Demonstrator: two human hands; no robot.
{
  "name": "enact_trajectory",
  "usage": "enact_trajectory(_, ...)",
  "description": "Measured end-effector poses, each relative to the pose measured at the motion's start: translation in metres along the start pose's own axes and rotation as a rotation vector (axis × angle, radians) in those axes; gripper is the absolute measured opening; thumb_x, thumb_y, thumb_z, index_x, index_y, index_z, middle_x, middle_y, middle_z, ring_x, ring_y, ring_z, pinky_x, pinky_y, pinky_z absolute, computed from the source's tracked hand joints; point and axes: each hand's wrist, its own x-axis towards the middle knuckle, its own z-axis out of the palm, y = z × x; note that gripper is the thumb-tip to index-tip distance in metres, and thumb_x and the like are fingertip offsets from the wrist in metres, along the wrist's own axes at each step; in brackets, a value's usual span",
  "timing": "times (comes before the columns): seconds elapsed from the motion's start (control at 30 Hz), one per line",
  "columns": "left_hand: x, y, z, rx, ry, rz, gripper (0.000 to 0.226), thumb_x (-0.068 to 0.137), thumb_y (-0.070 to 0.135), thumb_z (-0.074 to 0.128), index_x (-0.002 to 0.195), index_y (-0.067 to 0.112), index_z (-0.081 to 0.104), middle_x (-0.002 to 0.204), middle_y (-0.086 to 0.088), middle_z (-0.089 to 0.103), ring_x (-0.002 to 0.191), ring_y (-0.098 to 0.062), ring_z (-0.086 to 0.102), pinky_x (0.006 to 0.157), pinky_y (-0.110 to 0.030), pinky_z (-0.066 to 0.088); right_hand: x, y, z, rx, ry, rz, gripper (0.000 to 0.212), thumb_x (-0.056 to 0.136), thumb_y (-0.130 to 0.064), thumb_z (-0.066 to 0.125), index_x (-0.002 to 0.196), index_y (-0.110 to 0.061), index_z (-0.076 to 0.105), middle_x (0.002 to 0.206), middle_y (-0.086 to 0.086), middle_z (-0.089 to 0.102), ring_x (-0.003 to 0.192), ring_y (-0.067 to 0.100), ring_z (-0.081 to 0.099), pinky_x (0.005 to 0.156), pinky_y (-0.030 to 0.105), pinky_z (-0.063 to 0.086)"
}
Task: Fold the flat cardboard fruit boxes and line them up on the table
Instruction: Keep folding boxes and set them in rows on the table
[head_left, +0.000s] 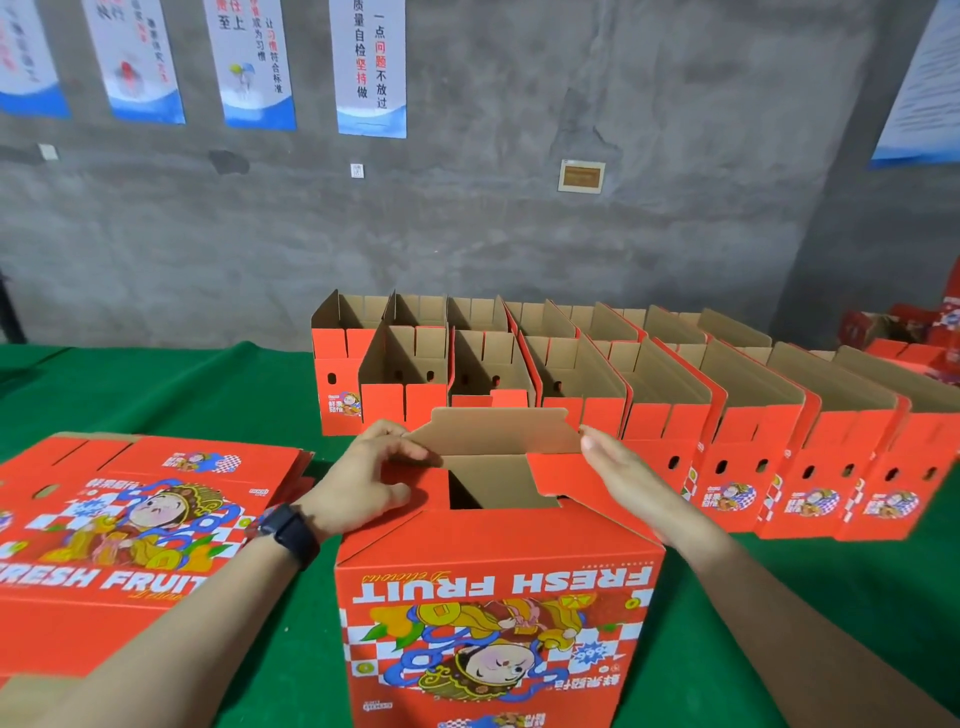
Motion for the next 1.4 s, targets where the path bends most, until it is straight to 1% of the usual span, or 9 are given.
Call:
enact_trajectory(0.2, -0.001, -0.007, 0.007, -0.362, 0.204, -0.144, 0.018, 0.080, -0.004, 0.068, 0.072, 0.011, 0.072, 0.091, 0.002, 0.067, 0.082, -0.011, 0.064, 0.074, -0.010, 0.048, -0.005, -0.002, 0.000, 0.273, -0.021, 0.135, 0.048, 0.094, -0.062, 0.032, 0.131, -0.040, 0.054, 0.152, -0.009, 0.031, 0.143, 0.019, 0.022, 0.112, 0.042, 0.018)
enact_trajectory(0.47, 0.005, -0.010, -0.008, -0.213, 0.111, -0.114, 0.029, 0.073, -0.015, 0.069, 0.064, 0.011, 0.060, 0.085, -0.001, 0.067, 0.074, -0.010, 0.063, 0.062, -0.012, 0.049, -0.019, -0.001, 0.007, 0.356, 0.019, 0.143, 0.050, 0.090, -0.065, 0.040, 0.119, -0.031, 0.063, 0.128, -0.012, 0.045, 0.122, 0.010, 0.034, 0.098, 0.035, 0.023)
enact_trajectory(0.63, -0.004, -0.014, -0.006, -0.250, 0.109, -0.128, 0.031, 0.081, -0.016, 0.048, 0.073, 0.012, 0.059, 0.074, 0.003, 0.064, 0.067, -0.011, 0.055, 0.063, -0.021, 0.041, -0.026, 0.002, 0.018, 0.145, 0.037, 0.099, 0.033, 0.085, -0.051, 0.064, 0.110, -0.030, 0.058, 0.127, -0.009, 0.045, 0.112, 0.010, 0.042, 0.088, 0.031, 0.032)
enact_trajectory(0.7, -0.008, -0.009, -0.006, -0.182, 0.010, -0.102, 0.013, 0.089, 0.004, 0.059, 0.093, 0.016, 0.063, 0.089, 0.012, 0.063, 0.080, -0.003, 0.057, 0.072, -0.015, 0.040, -0.026, -0.002, 0.017, 0.057, 0.030, 0.088, 0.036, 0.085, -0.046, 0.067, 0.114, -0.030, 0.054, 0.128, -0.007, 0.043, 0.114, 0.011, 0.042, 0.088, 0.031, 0.033)
enact_trajectory(0.77, -0.007, -0.006, -0.009, 0.092, -0.137, -0.125, 0.041, 0.082, 0.040, 0.067, 0.120, 0.030, 0.057, 0.110, 0.012, 0.051, 0.097, -0.003, 0.053, 0.083, -0.014, 0.038, -0.026, -0.002, 0.015, -0.067, 0.022, 0.040, 0.042, 0.085, -0.044, 0.067, 0.121, -0.028, 0.052, 0.131, -0.006, 0.042, 0.120, 0.012, 0.041, 0.092, 0.029, 0.032)
enact_trajectory(0.87, -0.003, 0.002, -0.013, 0.296, -0.244, -0.180, 0.072, 0.076, 0.054, 0.067, 0.139, 0.028, 0.044, 0.120, 0.011, 0.048, 0.106, -0.008, 0.048, 0.092, -0.021, 0.035, -0.027, 0.000, 0.014, -0.200, -0.074, -0.040, 0.058, 0.087, -0.045, 0.065, 0.138, -0.030, 0.043, 0.144, -0.008, 0.036, 0.133, 0.010, 0.034, 0.099, 0.027, 0.029)
enact_trajectory(1.03, 0.003, 0.006, -0.007, 0.457, -0.226, -0.183, 0.075, 0.072, 0.053, 0.074, 0.135, 0.022, 0.048, 0.128, 0.002, 0.055, 0.112, -0.016, 0.052, 0.097, -0.026, 0.039, -0.024, -0.003, 0.009, -0.383, -0.157, -0.027, 0.076, 0.083, -0.048, 0.068, 0.147, -0.029, 0.033, 0.143, -0.004, 0.035, 0.136, 0.019, 0.033, 0.110, 0.036, 0.031)
enact_trajectory(1.17, 0.000, 0.011, 0.002, 0.596, -0.181, -0.172, 0.068, 0.070, 0.055, 0.074, 0.126, 0.023, 0.050, 0.112, -0.001, 0.053, 0.106, -0.019, 0.046, 0.088, -0.028, 0.039, -0.022, -0.011, 0.023, -0.588, -0.087, -0.001, 0.071, 0.075, -0.050, 0.072, 0.134, -0.029, 0.038, 0.128, -0.001, 0.042, 0.123, 0.025, 0.040, 0.101, 0.043, 0.038)
enact_trajectory(1.4, -0.004, 0.012, 0.008, 0.655, -0.138, -0.182, 0.074, 0.068, 0.054, 0.075, 0.129, 0.023, 0.046, 0.118, -0.006, 0.051, 0.113, -0.025, 0.043, 0.093, -0.034, 0.038, -0.024, -0.012, 0.031, -0.729, -0.022, -0.023, 0.075, 0.074, -0.057, 0.070, 0.133, -0.028, 0.034, 0.129, -0.001, 0.042, 0.120, 0.028, 0.042, 0.093, 0.041, 0.043)
